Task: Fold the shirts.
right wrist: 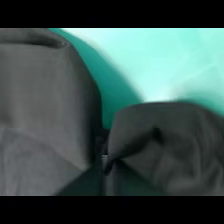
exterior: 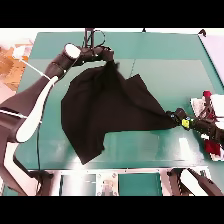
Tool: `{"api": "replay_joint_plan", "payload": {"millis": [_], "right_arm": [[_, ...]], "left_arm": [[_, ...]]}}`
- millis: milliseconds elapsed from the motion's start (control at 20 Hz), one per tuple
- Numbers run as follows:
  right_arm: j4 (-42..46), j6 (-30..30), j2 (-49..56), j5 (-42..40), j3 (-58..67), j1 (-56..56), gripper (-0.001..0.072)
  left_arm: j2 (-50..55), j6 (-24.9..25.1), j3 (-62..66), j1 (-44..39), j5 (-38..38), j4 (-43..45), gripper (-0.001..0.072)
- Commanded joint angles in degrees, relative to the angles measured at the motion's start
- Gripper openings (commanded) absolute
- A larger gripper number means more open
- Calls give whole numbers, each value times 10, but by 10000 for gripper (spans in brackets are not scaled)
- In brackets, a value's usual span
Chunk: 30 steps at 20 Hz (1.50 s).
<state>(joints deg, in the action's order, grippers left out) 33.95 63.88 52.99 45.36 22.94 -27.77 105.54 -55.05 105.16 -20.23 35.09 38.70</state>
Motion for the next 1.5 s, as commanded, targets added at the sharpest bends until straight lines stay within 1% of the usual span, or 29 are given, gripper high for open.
{"api": "replay_joint_plan", "payload": {"millis": [0, 50, 100, 150, 200, 250, 300, 350, 400, 450, 550, 700, 750, 850, 950, 1000, 1050, 1150, 1250, 1300, 1400, 1450], "right_arm": [[8, -27, 24, -8, 65, -5, 276], [25, -26, 24, 10, 103, -12, 291], [39, -26, 24, 28, 139, -18, 292], [49, -17, 24, 42, 173, -25, 292], [53, -5, 24, 49, 200, -32, 292], [53, 6, 24, 49, 216, -36, 292], [53, 9, 24, 48, 225, -36, 292], [52, 8, 24, 48, 228, -36, 291], [53, 8, 25, 49, 227, -36, 291], [53, 8, 25, 49, 223, -36, 290], [53, 8, 26, 48, 213, -36, 289], [53, 9, 38, 49, 203, -36, 289], [53, 9, 39, 49, 201, -36, 289], [51, 9, 42, 53, 199, -35, 289], [51, 9, 42, 56, 199, -35, 289], [51, 9, 42, 56, 199, -34, 288], [51, 9, 42, 57, 199, -34, 282], [51, 9, 42, 57, 197, -34, 282], [51, 8, 42, 57, 196, -34, 282], [51, 8, 42, 57, 196, -34, 282], [51, 8, 42, 57, 196, -34, 282], [53, 8, 42, 57, 196, -34, 283]], "left_arm": [[-12, -66, 49, 43, 192, 2, 80], [-31, -85, 74, 73, 269, 7, 285], [-51, -133, 93, 104, 333, 18, 642], [-70, -172, 105, 134, 391, 28, 649], [-90, -200, 107, 165, 453, 41, 600], [-106, -222, 102, 191, 512, 66, 487], [-120, -249, 87, 214, 570, 102, 490], [-135, -272, 57, 228, 606, 142, 490], [-160, -284, 7, 239, 629, 185, 490], [-190, -285, -54, 247, 630, 221, 490], [-267, -272, -214, 267, 581, 270, 490], [-369, -253, -472, 319, 465, 279, 490], [-382, -244, -541, 337, 435, 279, 490], [-377, -227, -630, 363, 386, 261, 490], [-366, -205, -680, 371, 327, 222, 490], [-355, -187, -690, 371, 306, 191, 490], [-339, -164, -695, 371, 296, 156, 490], [-298, -106, -696, 367, 290, 54, 489], [-266, -57, -696, 356, 285, -12, 488], [-254, -44, -696, 350, 282, -28, 488], [-243, -43, -695, 350, 282, -28, 472], [-244, -36, -692, 355, 287, -27, 296]]}}
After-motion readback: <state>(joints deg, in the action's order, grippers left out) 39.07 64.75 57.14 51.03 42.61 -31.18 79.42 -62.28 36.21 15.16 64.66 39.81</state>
